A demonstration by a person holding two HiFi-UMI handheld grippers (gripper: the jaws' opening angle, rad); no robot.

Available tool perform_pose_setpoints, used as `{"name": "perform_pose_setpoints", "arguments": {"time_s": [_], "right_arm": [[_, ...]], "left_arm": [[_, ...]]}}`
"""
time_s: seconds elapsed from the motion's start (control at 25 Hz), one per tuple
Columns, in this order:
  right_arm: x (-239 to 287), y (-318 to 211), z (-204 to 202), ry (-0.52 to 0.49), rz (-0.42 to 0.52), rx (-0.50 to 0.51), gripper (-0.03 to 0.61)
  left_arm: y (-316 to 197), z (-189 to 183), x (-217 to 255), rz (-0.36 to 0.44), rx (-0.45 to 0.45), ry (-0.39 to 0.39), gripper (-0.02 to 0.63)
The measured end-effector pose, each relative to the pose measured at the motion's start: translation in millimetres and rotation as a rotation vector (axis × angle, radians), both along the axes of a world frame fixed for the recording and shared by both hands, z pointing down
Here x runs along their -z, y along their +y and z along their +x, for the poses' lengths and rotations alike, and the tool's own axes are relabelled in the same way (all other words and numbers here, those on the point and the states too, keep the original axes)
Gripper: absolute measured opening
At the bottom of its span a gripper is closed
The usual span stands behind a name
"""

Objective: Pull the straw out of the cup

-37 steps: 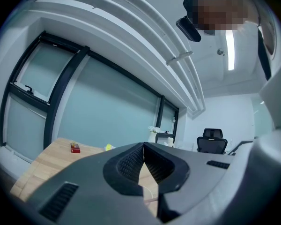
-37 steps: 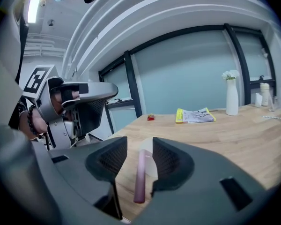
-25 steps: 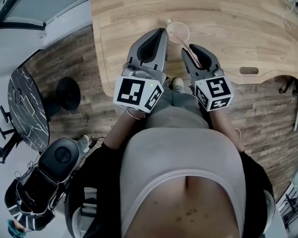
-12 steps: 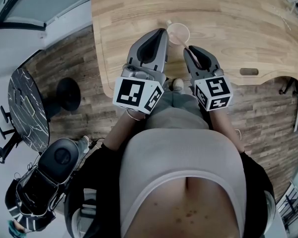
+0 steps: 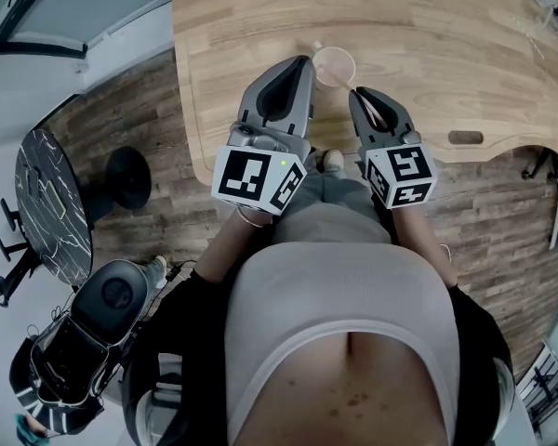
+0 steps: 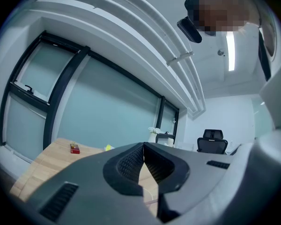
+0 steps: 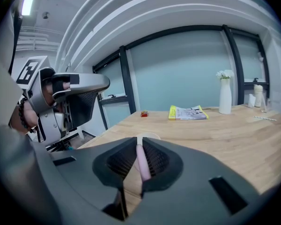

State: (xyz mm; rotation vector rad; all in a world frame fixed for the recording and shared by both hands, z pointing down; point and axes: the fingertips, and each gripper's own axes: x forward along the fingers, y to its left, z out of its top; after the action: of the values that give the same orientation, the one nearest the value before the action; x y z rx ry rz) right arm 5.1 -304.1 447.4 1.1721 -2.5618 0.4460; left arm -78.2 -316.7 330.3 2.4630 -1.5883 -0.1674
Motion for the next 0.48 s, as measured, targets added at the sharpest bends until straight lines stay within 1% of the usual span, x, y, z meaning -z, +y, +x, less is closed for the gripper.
{"name": "perform_pose_setpoints", "arguments": {"time_s": [0.48], "right_arm": [[6.5,-4.2,0.9,-0.002,0.031,-0.002,0.052]], "left_arm": [[-2.8,-0.2,1.6,0.005,0.0,0.0,0.006]]}}
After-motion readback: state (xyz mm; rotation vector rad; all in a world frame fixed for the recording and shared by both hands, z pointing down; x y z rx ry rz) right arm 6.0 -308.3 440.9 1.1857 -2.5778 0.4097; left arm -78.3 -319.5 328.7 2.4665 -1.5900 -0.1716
